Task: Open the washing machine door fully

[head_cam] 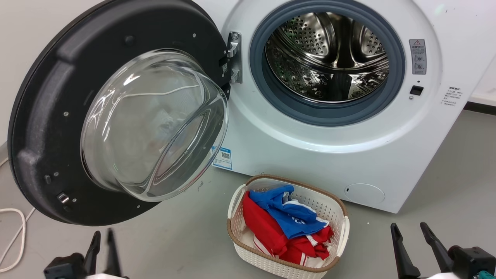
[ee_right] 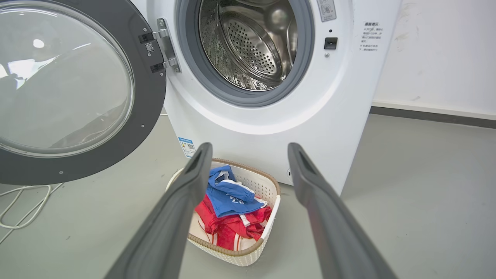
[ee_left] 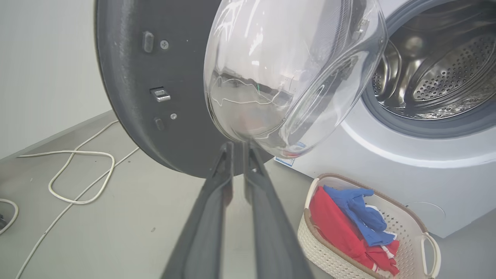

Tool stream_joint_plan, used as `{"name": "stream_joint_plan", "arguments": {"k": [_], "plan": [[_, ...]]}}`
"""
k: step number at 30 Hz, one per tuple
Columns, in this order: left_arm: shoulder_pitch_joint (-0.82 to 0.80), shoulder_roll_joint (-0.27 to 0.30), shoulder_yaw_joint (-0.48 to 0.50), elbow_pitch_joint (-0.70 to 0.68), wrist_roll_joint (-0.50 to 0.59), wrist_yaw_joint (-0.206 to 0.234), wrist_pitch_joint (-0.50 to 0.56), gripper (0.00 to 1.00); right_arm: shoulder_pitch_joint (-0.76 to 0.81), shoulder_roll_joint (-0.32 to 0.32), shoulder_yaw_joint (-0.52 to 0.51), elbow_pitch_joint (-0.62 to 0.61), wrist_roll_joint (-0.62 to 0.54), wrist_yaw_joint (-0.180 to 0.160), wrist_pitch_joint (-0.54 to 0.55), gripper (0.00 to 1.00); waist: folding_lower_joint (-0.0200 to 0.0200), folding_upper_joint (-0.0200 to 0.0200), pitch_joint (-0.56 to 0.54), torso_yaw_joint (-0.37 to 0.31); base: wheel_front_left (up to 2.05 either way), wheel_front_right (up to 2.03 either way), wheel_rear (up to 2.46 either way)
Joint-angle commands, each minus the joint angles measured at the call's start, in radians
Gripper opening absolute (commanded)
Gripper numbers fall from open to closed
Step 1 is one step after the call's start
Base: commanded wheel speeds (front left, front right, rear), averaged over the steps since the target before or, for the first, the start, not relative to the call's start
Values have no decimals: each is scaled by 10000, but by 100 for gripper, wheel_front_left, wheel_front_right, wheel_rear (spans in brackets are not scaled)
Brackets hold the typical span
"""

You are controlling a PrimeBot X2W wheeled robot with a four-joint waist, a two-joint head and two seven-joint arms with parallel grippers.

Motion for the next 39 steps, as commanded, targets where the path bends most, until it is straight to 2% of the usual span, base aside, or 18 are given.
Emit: {"name": "stream_joint_plan", "arguments": {"k": [1, 5, 6, 13, 21, 29, 39], "plan": [[49, -6, -112, -128, 97, 23, 65, 100, 60, 36, 0, -69, 7, 1, 20, 100, 0, 0, -38, 5, 0, 0, 0], [-185, -29, -672, -360, 513, -60, 161, 100, 55, 52, 28, -175, -37, 1, 93, 100, 0, 0, -85, -60, 0, 0, 0], [-416, -93, -1039, -417, 776, -122, 222, 100, 16, 50, 66, -277, -60, 1, 133, 100, 0, 0, -96, -271, 0, 0, 0], [-919, -261, -1531, -189, 1028, -274, 199, 100, -139, 59, 172, -427, -132, 1, 250, 100, 0, 0, -111, -1171, 0, 0, 0], [-1459, -256, -1822, 332, 1247, -479, 55, 100, -483, 6, 244, -514, -274, 1, 373, 100, 0, 0, -103, -2450, 0, 0, 0], [-1768, -361, -1958, 737, 1363, -492, -120, 100, -644, -195, 297, -612, -265, 1, 450, 100, 0, 0, -47, -3560, 0, 0, 0], [-1933, -315, -1825, 1124, 1324, -368, -295, 100, -672, -359, 427, -573, -155, 1, 413, 100, 0, 0, 65, -4064, 0, 0, 0]]}}
